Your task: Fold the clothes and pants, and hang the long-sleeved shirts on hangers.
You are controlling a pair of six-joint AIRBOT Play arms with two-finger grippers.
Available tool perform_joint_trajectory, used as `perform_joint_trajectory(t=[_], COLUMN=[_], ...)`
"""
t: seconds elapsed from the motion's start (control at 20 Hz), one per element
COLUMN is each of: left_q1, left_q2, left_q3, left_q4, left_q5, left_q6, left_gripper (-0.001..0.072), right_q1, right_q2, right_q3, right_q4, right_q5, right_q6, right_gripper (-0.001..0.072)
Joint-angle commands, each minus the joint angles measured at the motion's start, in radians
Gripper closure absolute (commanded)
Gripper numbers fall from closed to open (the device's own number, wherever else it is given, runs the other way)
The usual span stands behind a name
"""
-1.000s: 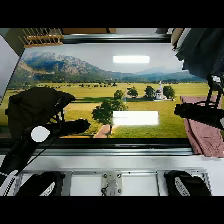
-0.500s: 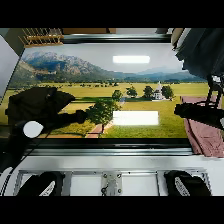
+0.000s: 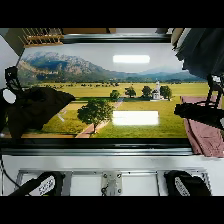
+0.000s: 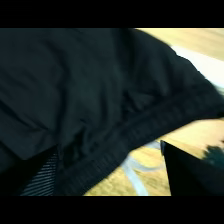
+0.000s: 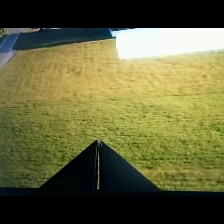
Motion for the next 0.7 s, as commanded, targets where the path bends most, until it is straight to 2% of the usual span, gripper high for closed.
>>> perform_joint_trajectory(t=[0.0,0.3,0.35,0.45,0.5,0.65], left_q1=[0.052,0.048,0.045,0.037,0.028,-0.062], left_q2=[-0.196,-0.384,-0.4,-0.414,-0.411,-0.352], left_q3=[0.085,0.19,0.208,0.235,0.253,0.309], left_q4=[0.032,0.052,0.052,0.044,0.026,-0.109], left_q5=[0.012,-0.037,-0.066,-0.117,-0.141,-0.204], left_q6=[0.008,0.012,0.006,0.0,0.003,0.056], left_gripper=[0.0015,0.0016,0.0049,0.0565,0.0704,0.0704], right_q1=[0.001,0.001,0.001,0.001,0.001,0.001], right_q2=[0.001,0.001,0.001,0.001,0.001,0.001], right_q3=[0.001,0.001,0.001,0.001,0.001,0.001], right_q4=[0.0,0.0,0.0,0.0,0.0,0.0], right_q5=[0.0,0.0,0.0,0.0,0.0,0.0], right_q6=[0.0,0.0,0.0,0.0,0.0,0.0], right_gripper=[0.0688,0.0687,0.0688,0.0688,0.0688,0.0688])
